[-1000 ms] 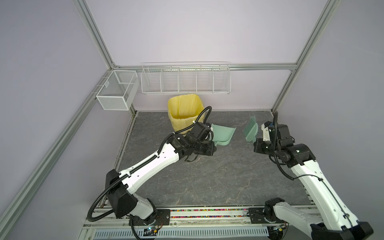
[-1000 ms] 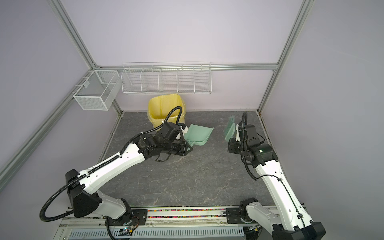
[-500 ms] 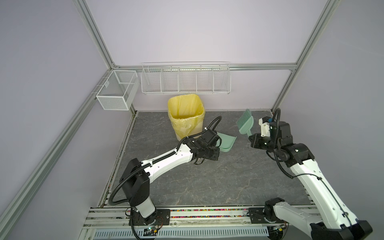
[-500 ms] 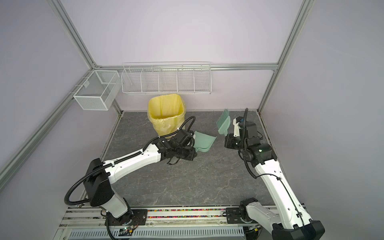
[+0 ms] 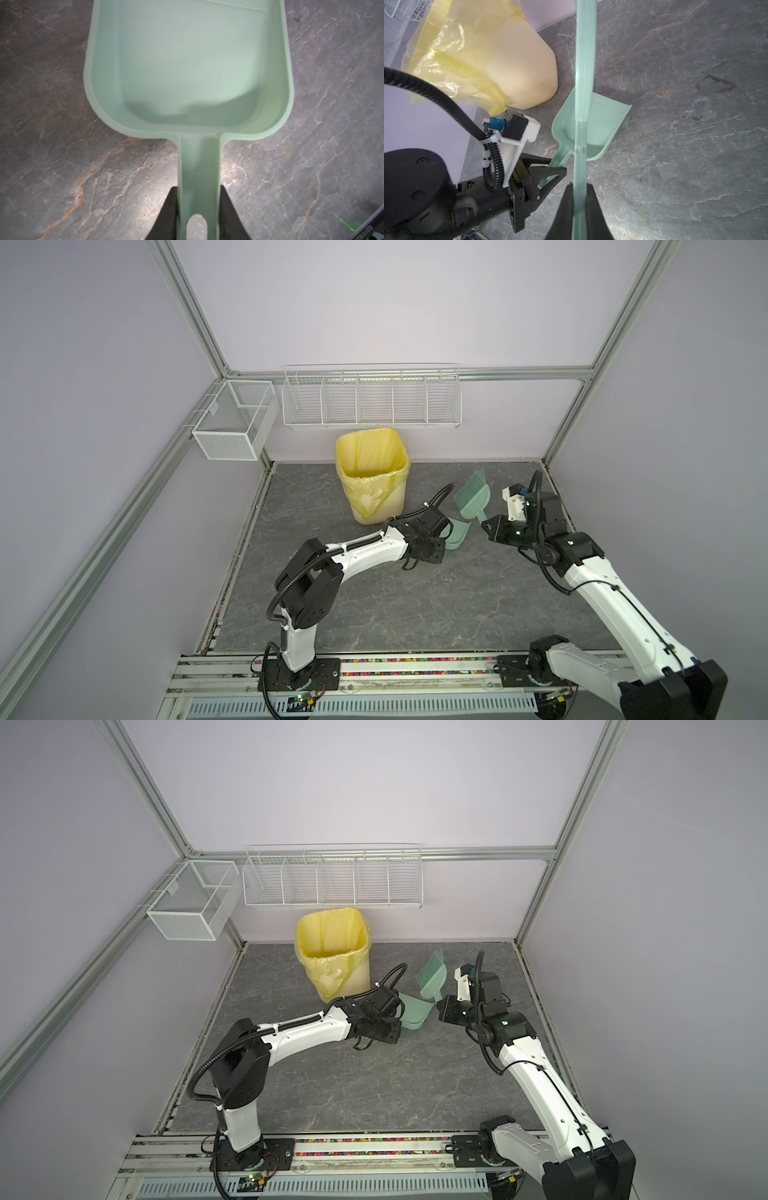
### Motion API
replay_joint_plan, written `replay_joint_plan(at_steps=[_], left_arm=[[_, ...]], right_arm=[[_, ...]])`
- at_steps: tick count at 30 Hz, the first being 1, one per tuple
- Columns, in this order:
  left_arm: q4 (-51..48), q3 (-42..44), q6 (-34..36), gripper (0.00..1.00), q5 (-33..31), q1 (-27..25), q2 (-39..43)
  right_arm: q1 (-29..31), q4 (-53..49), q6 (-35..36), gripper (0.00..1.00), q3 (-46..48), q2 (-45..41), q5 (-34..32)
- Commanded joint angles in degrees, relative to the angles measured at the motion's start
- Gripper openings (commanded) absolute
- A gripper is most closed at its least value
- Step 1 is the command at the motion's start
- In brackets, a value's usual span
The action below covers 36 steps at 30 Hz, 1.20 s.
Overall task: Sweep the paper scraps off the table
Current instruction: 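Bring the brush onto the dustpan with the right gripper while the left holds it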
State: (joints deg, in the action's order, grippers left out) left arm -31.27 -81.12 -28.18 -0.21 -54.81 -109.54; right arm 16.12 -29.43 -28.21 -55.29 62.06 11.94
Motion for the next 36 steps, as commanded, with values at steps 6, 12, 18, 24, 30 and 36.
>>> replay_joint_plan(at_steps=[6,12,18,24,30,36], left_arm=[[3.7,-4.0,0.5,0.00,-0.7,0.0,-4.8],[4.7,-5.4,-0.2,0.00,0.2,0.8,-7.1],[4.9,-7.1,0.3,0.00,0.1,1.6,-8.9],[5.5,-8.1,0.6,0.00,0.5,2.6,-10.9],[4.9,-9.7,1.3,0.00,0.4,3.4,-13.1],[5.7,-8.4,1.8,0.07,-0.8,3.7,-12.3]], right_arm=[[0.1,11.1,-3.7,0.07,4.6,2.8,5.4],[0.8,15.5,-5.4,0.07,6.8,7.3,6.4],[1.6,19.6,-6.2,0.07,8.4,11.9,7.3],[1.7,21.7,-5.3,0.07,7.6,17.3,7.4],[1.6,24.6,-5.1,0.07,6.9,23.6,9.0],[1.1,25.3,-4.3,0.15,5.9,27.8,9.1]])
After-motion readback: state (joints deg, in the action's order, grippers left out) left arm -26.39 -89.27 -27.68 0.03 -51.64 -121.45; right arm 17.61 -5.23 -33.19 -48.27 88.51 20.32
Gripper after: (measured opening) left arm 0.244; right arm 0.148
